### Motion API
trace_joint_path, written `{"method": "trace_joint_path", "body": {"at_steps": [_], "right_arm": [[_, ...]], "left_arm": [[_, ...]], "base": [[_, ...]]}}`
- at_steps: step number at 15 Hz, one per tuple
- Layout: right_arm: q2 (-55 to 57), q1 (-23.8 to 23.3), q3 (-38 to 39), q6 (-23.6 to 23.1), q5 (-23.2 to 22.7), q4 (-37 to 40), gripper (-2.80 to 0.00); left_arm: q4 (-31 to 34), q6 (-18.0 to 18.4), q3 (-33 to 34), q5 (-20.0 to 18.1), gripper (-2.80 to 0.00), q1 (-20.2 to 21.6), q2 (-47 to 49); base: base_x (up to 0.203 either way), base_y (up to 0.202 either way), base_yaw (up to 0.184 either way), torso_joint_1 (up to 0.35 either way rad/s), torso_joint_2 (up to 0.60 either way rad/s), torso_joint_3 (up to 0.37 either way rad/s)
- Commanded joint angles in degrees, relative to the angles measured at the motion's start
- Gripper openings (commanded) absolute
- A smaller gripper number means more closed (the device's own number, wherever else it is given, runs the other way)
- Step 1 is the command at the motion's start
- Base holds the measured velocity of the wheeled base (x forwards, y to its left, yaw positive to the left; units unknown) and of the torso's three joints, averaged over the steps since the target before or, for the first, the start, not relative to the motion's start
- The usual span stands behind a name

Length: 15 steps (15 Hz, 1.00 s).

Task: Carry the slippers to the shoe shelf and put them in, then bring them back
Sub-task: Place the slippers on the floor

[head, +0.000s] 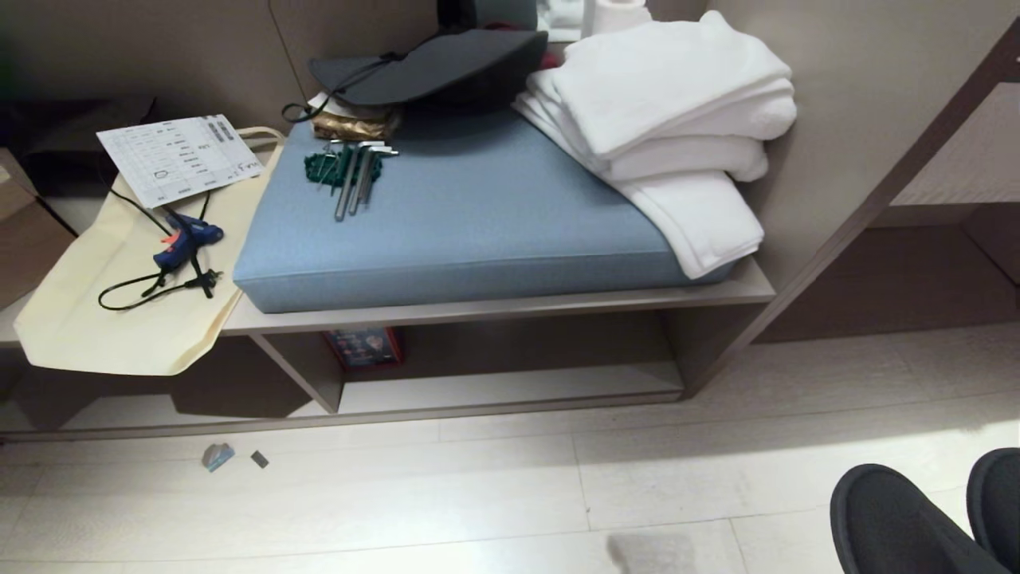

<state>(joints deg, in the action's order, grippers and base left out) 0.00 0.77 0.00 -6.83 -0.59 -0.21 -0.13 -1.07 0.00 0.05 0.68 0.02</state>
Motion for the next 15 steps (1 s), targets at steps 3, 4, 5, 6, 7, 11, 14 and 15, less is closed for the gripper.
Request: {"method": "trace_joint_path", "body": {"at_steps": [3, 4, 5, 6, 7, 11, 14, 15], "right_arm": [[0.09, 0.02, 0.0, -0.03, -0.03, -0.06, -2.8], [0.09, 0.02, 0.0, -0.03, -0.03, -0.06, -2.8], [0.09, 0.02, 0.0, -0.03, -0.03, -0.06, -2.8], [0.09, 0.02, 0.0, -0.03, -0.03, -0.05, -2.8], [0.09, 0.02, 0.0, -0.03, -0.03, -0.06, -2.8], [0.09, 0.02, 0.0, -0.03, -0.03, 0.03, -2.8], [0.09, 0.02, 0.0, -0.03, -0.07, -0.06, -2.8], [0.09, 0.02, 0.0, -0.03, -0.03, -0.06, -2.8]], "left_arm": [[-0.04, -0.07, 0.0, 0.04, -2.8, 0.02, 0.06], [-0.04, -0.07, 0.0, 0.04, -2.8, 0.02, 0.06], [-0.04, -0.07, 0.0, 0.04, -2.8, 0.02, 0.06], [-0.04, -0.07, 0.0, 0.04, -2.8, 0.02, 0.06], [-0.04, -0.07, 0.0, 0.04, -2.8, 0.02, 0.06], [-0.04, -0.07, 0.0, 0.04, -2.8, 0.02, 0.06], [-0.04, -0.07, 0.0, 0.04, -2.8, 0.02, 0.06], [-0.04, -0.07, 0.0, 0.04, -2.8, 0.02, 0.06]], "base": [[0.0, 0.0, 0.0, 0.003, 0.0, 0.203], [0.0, 0.0, 0.0, 0.002, 0.01, 0.201], [0.0, 0.0, 0.0, 0.005, 0.0, 0.205], [0.0, 0.0, 0.0, -0.002, 0.0, 0.212], [0.0, 0.0, 0.0, -0.002, 0.0, 0.187], [0.0, 0.0, 0.0, 0.002, 0.0, 0.196], [0.0, 0.0, 0.0, 0.0, 0.0, 0.203], [0.0, 0.0, 0.0, 0.007, 0.0, 0.211]]}}
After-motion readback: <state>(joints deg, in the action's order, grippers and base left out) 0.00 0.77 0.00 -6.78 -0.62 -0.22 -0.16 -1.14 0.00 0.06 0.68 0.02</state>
